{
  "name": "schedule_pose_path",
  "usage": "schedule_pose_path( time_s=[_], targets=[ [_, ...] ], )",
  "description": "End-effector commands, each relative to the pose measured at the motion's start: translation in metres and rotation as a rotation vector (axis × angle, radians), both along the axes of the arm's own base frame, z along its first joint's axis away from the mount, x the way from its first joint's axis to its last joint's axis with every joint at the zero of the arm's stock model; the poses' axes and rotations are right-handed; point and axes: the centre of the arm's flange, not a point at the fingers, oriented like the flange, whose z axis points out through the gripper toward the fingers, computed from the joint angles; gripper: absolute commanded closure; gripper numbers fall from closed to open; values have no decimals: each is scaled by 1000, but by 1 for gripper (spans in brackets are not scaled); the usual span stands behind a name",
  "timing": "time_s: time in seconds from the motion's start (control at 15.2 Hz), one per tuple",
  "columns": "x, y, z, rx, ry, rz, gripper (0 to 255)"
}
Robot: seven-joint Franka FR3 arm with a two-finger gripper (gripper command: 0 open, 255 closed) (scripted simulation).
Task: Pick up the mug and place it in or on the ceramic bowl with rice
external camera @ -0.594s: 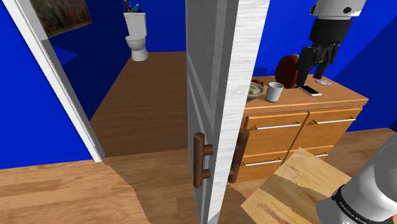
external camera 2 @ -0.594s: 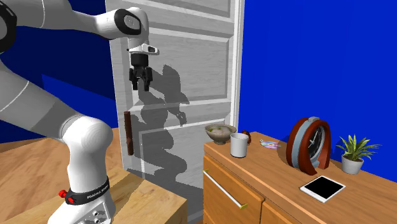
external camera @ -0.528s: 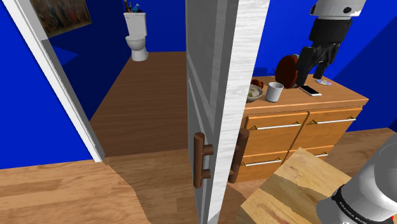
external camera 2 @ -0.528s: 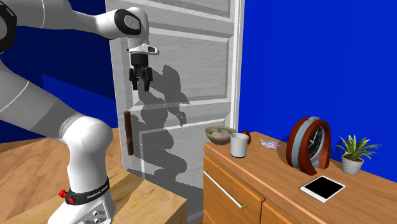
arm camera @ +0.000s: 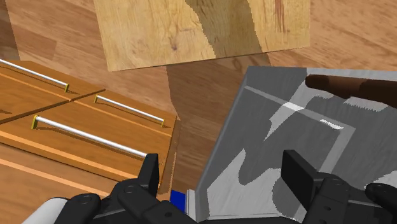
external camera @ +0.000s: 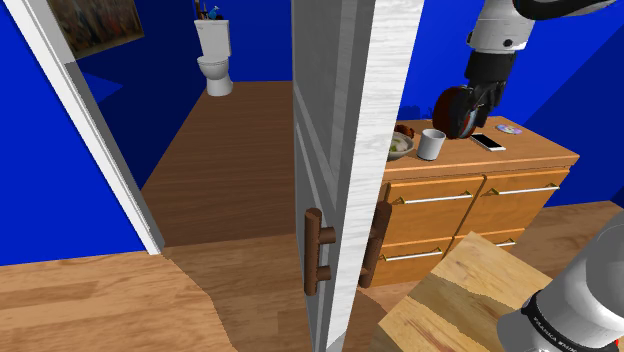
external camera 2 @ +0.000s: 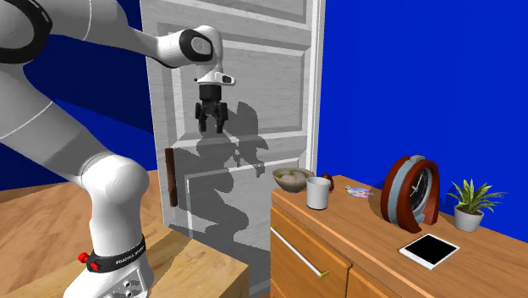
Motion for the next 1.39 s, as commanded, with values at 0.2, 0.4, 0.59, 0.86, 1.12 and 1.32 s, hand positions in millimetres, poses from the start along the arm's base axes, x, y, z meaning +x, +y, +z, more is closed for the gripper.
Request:
schedule_pose_path(
  time_s=[0.2, 0.4, 0.59, 0.86, 1.12, 1.32],
  targets=[
    [35, -48, -29, -9, 4, 7, 0],
    [56, -75, -47, -13, 7, 11, 0],
    [78, -103, -65, -18, 10, 14, 0],
    [107, -140, -88, -24, 14, 19, 0],
    [135, -178, -111, -30, 17, 24, 0],
    [157, -205, -129, -35, 20, 27, 0]
  ],
)
